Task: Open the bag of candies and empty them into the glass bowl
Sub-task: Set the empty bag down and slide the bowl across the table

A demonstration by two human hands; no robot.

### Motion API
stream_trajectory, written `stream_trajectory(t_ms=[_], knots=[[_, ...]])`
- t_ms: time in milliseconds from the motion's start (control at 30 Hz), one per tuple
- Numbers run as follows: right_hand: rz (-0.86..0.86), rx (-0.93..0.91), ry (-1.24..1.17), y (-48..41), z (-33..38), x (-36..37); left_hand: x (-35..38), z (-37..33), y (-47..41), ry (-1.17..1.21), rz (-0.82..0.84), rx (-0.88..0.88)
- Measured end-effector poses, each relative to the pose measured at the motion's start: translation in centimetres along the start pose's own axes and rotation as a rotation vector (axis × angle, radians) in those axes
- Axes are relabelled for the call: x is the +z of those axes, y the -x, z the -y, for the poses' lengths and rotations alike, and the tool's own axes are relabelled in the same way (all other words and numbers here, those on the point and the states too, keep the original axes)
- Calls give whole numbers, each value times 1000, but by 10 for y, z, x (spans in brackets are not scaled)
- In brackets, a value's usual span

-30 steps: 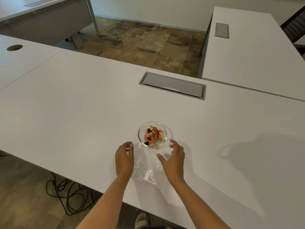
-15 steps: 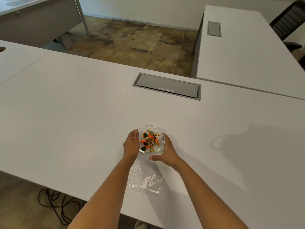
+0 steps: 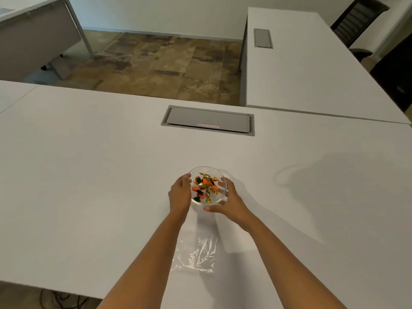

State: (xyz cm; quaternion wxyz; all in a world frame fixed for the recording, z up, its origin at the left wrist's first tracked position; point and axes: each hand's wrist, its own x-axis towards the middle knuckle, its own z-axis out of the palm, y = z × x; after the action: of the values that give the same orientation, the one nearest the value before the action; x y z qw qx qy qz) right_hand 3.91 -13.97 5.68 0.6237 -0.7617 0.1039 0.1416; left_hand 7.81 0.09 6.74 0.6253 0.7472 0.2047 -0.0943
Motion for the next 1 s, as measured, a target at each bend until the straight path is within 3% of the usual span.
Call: stream_trajectory(t_ms=[533,1000], knots=[[-151,40,-60,7,0,-198,168,-73,13,-43,405,124],[-149,178,7,-19,-44,-316,288,-62,7,-40,475,44]])
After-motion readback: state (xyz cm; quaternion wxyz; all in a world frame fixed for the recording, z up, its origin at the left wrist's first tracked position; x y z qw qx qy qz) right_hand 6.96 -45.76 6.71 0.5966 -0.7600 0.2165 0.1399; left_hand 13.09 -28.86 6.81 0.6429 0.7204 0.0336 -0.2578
